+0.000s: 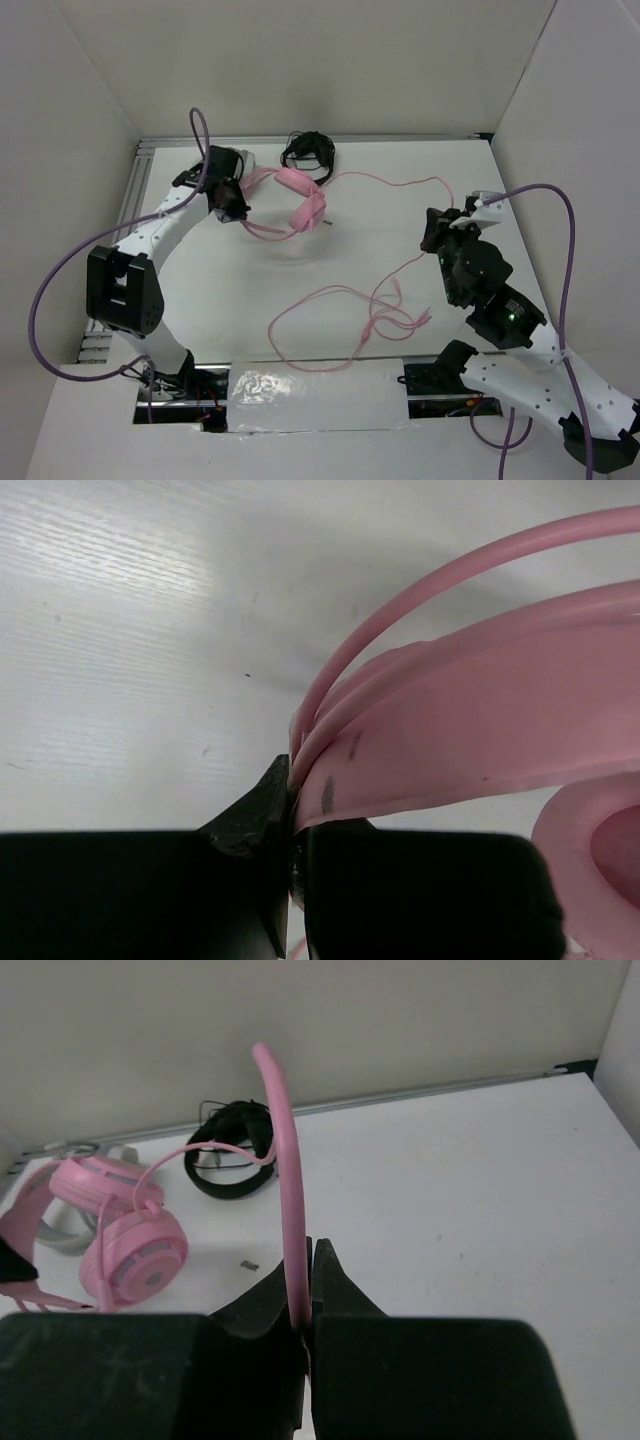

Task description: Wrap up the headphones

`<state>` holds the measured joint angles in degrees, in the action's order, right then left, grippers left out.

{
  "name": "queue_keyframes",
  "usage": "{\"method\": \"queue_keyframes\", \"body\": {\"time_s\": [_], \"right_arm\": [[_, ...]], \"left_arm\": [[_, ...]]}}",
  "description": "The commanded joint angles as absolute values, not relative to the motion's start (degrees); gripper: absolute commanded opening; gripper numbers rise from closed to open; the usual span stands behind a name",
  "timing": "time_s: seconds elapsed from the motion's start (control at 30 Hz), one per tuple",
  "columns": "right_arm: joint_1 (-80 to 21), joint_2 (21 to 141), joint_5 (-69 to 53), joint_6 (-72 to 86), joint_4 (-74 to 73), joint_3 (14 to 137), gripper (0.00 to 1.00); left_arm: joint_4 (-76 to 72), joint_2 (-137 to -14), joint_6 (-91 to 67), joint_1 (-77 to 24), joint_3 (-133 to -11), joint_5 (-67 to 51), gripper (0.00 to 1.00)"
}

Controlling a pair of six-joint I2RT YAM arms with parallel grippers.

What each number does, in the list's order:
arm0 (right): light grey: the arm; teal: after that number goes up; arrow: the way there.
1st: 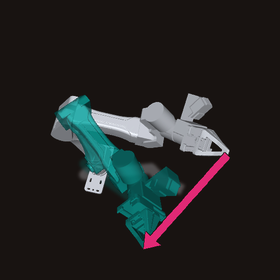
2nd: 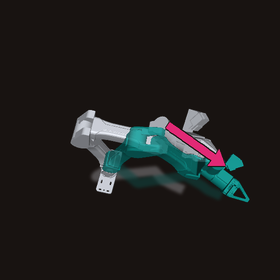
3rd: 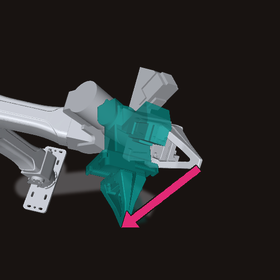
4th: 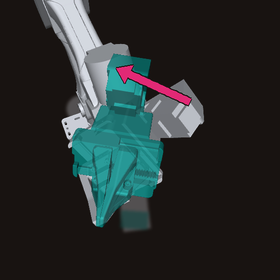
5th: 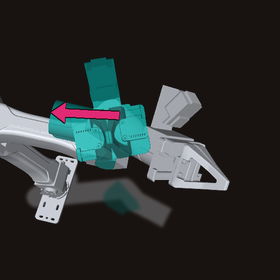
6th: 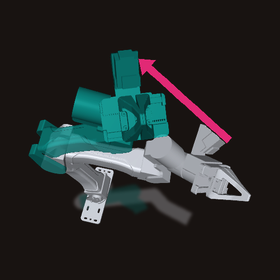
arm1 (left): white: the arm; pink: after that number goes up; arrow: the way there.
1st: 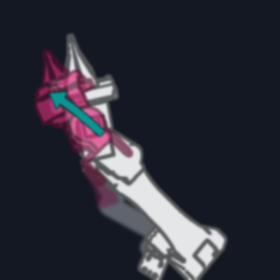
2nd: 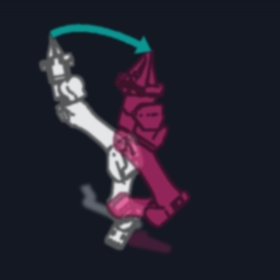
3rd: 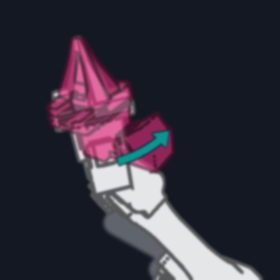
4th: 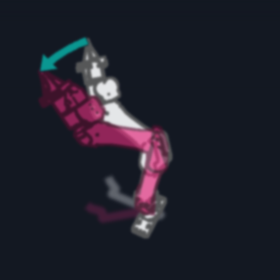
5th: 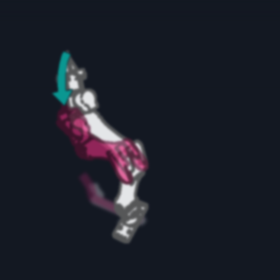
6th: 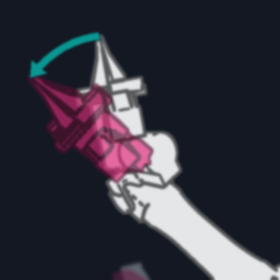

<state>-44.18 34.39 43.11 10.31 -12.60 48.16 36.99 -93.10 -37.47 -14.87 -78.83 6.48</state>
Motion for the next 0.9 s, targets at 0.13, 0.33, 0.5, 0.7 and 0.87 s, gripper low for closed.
{"method": "queue_keyframes", "body": {"time_s": [0.13,0.33,0.5,0.7,0.87], "right_arm": [[-45.70,32.89,53.35,15.11,-23.19,53.53,0.00],[-45.62,30.84,57.03,28.17,-32.22,47.73,0.00],[-47.37,36.29,55.13,34.19,-34.90,42.38,0.00],[-57.36,54.98,52.56,29.37,-26.20,42.71,0.00],[-65.12,63.80,44.76,23.91,-19.70,44.65,0.00]], "left_arm": [[34.80,-92.55,-44.11,-9.50,-83.75,3.69,0.00],[44.64,-94.65,-53.69,-2.56,-93.33,2.20,0.00],[47.29,-95.54,-55.03,-0.27,-101.23,0.54,0.00],[47.64,-95.10,-56.43,-0.26,-104.68,-1.14,0.00],[49.04,-96.76,-57.48,-0.26,-107.04,-2.45,0.00]]}}
